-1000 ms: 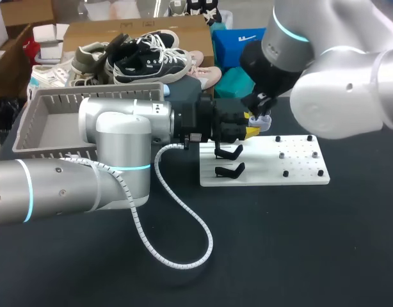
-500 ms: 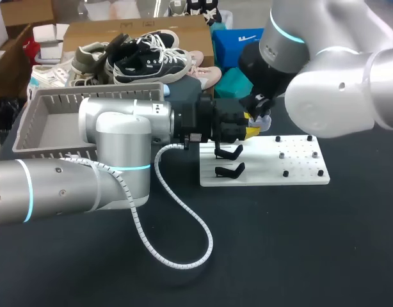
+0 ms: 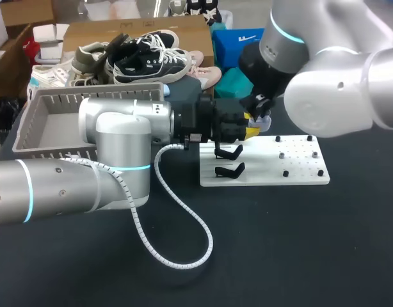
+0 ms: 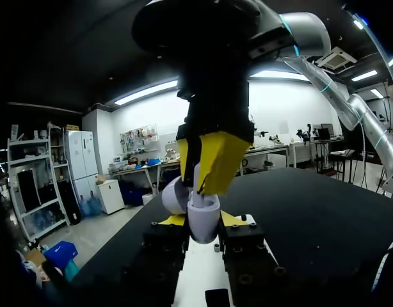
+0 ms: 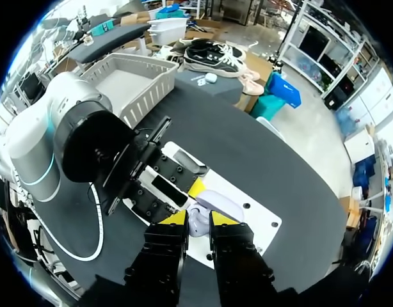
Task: Pick up each earbud case from the left stands, insert the matching earbuds, close the lid, and place the case in the box.
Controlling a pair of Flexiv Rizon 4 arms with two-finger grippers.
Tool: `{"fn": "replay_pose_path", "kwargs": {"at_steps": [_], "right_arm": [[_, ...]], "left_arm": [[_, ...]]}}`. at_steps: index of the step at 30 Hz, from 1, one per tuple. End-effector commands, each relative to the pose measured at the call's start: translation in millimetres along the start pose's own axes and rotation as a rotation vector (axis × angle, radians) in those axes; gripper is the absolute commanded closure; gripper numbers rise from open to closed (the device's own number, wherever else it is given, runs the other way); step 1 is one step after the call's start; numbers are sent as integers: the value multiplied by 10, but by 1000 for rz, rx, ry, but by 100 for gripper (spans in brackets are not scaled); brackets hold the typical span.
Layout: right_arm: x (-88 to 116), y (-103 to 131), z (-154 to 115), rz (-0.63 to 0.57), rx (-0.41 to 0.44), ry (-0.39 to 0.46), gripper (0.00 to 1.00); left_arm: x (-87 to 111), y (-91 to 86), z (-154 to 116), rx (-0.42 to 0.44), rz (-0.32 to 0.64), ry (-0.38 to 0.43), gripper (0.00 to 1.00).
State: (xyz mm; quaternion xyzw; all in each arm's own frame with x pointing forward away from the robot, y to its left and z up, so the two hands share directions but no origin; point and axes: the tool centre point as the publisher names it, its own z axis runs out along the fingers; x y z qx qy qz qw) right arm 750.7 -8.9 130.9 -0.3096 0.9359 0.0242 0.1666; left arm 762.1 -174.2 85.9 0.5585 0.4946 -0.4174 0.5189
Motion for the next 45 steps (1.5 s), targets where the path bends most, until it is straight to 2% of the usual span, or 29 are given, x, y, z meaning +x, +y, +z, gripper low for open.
{"fn": "replay_pose_path", "kwargs": {"at_steps": [1,14,18,23,45], "right_arm": [[-16,-1,31,-1,-2,5,100],[-4,9,26,-6,-1,7,100],[-1,13,25,-6,-2,8,88],[2,23,23,-6,-4,8,82],[8,6,13,-1,-2,6,75]], "left_arm": [[-4,6,4,-1,1,-3,100],[-4,6,4,-1,1,-3,100],[-4,6,4,-1,1,-3,100],[-4,6,4,-1,1,-3,100],[-4,6,4,-1,1,-3,100]]}}
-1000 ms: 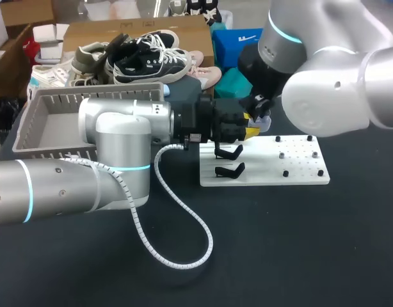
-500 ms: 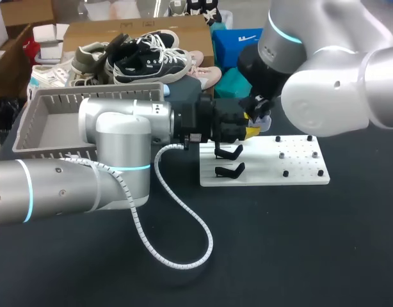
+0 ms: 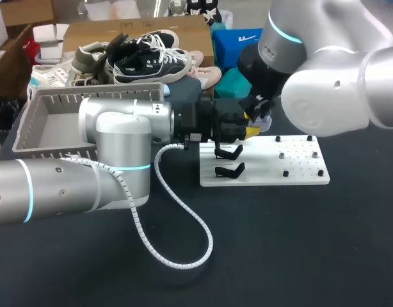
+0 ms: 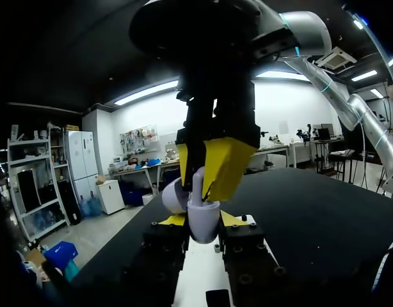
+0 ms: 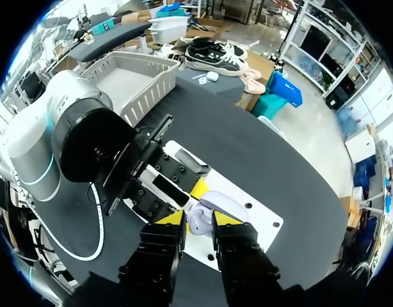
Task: Pick up each earbud case from the left stands, insert the matching earbuds, close the lid, and place the case in the box.
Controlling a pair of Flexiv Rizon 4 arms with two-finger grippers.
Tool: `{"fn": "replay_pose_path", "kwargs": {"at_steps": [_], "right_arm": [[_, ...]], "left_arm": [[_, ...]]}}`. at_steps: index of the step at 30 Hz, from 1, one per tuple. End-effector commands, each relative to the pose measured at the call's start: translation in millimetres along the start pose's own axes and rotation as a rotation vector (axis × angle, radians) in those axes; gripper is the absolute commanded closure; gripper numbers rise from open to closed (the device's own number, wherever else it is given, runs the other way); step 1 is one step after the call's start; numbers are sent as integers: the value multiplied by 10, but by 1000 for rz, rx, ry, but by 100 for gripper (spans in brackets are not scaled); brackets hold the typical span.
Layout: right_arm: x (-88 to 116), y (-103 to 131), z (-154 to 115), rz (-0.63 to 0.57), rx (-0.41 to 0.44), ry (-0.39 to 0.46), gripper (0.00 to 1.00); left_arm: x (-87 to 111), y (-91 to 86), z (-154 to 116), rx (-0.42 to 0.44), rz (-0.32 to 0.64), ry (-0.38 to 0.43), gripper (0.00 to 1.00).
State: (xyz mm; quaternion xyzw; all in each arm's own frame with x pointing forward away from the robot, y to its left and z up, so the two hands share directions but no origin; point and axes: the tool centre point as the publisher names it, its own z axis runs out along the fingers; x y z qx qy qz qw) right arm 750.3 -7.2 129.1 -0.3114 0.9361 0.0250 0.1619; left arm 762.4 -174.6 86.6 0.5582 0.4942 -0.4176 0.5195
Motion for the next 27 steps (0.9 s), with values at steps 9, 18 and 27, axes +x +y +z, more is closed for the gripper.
{"fn": "replay_pose_path", "kwargs": {"at_steps": [9,18,27], "right_arm": [[1,-10,-26,0,7,-4,76],[6,-9,-52,4,13,-3,76],[-46,-39,-307,29,26,-75,71]], "left_arm": [[3,2,1,0,1,-1,100],[3,2,1,0,1,-1,100],[3,2,1,0,1,-1,100]]}}
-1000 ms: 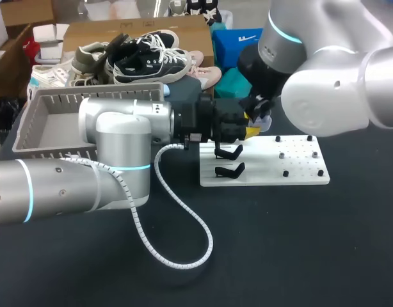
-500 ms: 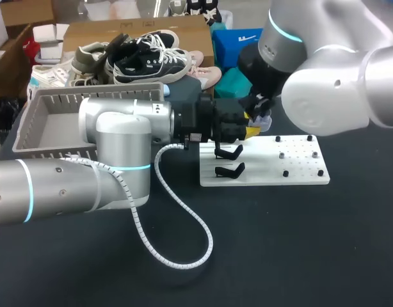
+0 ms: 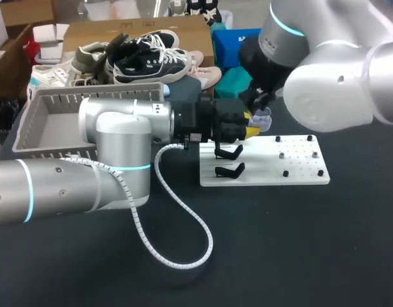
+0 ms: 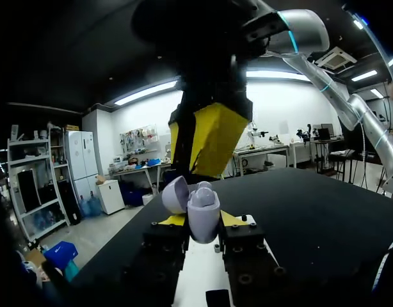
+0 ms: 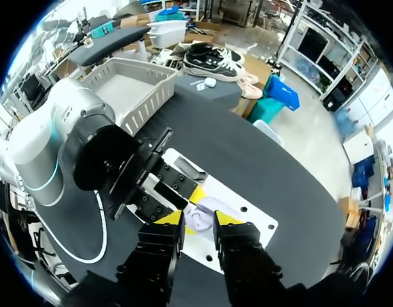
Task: Pick up each earbud case from the left stands, insert the matching earbuds, close the lid, and place the case in the box.
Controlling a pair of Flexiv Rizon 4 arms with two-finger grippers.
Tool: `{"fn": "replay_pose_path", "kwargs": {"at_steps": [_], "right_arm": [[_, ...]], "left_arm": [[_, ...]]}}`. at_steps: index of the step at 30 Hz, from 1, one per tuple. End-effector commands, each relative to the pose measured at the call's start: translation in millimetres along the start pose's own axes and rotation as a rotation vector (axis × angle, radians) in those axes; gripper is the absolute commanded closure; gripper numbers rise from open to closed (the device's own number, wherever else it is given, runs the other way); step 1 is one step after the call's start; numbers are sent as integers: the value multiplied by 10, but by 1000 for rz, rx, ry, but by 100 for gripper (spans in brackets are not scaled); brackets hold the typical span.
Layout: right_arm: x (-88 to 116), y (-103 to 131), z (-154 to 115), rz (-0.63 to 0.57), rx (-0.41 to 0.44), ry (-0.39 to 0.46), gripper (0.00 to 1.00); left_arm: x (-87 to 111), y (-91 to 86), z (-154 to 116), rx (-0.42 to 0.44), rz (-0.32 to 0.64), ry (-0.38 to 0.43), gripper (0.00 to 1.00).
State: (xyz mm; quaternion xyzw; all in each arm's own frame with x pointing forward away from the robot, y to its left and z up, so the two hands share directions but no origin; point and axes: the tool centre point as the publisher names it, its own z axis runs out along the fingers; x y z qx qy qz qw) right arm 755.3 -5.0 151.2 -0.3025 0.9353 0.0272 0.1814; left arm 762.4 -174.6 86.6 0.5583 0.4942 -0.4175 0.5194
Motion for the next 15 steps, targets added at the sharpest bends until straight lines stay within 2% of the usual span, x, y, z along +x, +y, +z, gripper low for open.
{"fn": "replay_pose_path", "kwargs": {"at_steps": [1,8,15], "right_arm": [[36,-39,-124,22,14,-42,71],[-169,-255,-41,92,25,-70,69],[-238,-460,89,142,27,-71,69]], "left_arm": [[3,1,1,0,1,-1,100],[3,1,1,0,1,-1,100],[3,1,1,0,1,-1,100]]}}
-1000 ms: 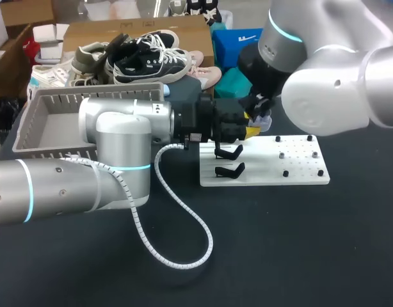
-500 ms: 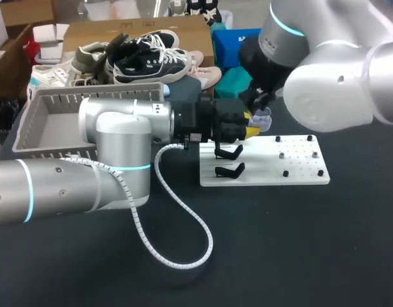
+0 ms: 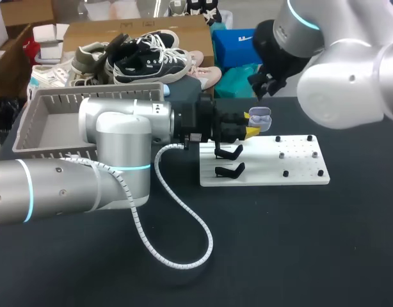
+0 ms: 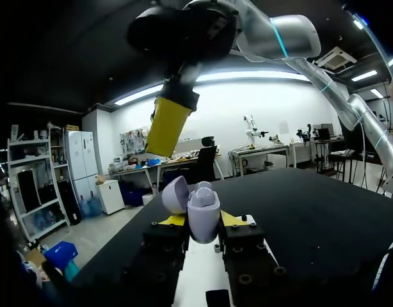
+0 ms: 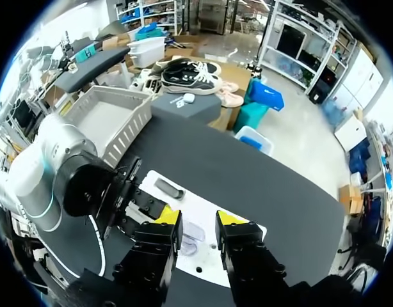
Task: Pick up each earbud case from the left stands, insert the matching earbuds, close the lid, and place the case in the box.
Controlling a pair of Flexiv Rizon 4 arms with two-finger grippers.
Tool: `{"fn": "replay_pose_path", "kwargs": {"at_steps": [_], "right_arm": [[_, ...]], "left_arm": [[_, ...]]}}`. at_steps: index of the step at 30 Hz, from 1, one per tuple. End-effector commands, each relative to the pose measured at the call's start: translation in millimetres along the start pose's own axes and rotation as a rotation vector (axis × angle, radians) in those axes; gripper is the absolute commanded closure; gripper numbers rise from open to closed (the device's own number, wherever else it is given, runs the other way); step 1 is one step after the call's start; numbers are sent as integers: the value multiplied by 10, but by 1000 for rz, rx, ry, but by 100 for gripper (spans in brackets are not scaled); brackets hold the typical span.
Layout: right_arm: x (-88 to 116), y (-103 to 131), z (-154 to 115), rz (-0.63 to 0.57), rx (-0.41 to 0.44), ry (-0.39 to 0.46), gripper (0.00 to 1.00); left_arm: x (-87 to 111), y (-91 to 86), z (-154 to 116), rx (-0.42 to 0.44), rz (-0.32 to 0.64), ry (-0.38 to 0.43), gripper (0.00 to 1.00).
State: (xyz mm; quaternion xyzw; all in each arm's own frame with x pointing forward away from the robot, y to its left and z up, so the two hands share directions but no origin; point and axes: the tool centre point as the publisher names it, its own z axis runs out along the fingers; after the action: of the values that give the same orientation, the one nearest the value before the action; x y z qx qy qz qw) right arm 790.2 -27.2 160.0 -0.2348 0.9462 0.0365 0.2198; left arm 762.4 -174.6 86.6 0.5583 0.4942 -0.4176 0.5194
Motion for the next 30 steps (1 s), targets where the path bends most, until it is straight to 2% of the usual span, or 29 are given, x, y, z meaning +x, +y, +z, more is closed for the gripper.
{"fn": "replay_pose_path", "kwargs": {"at_steps": [1,11,30], "right_arm": [[-70,-79,125,12,-2,8,69],[3,-104,293,30,-8,49,70],[258,11,147,39,-17,52,72]], "left_arm": [[3,2,1,-1,1,-1,100],[3,2,1,-1,1,-1,100],[3,2,1,-1,1,-1,100]]}}
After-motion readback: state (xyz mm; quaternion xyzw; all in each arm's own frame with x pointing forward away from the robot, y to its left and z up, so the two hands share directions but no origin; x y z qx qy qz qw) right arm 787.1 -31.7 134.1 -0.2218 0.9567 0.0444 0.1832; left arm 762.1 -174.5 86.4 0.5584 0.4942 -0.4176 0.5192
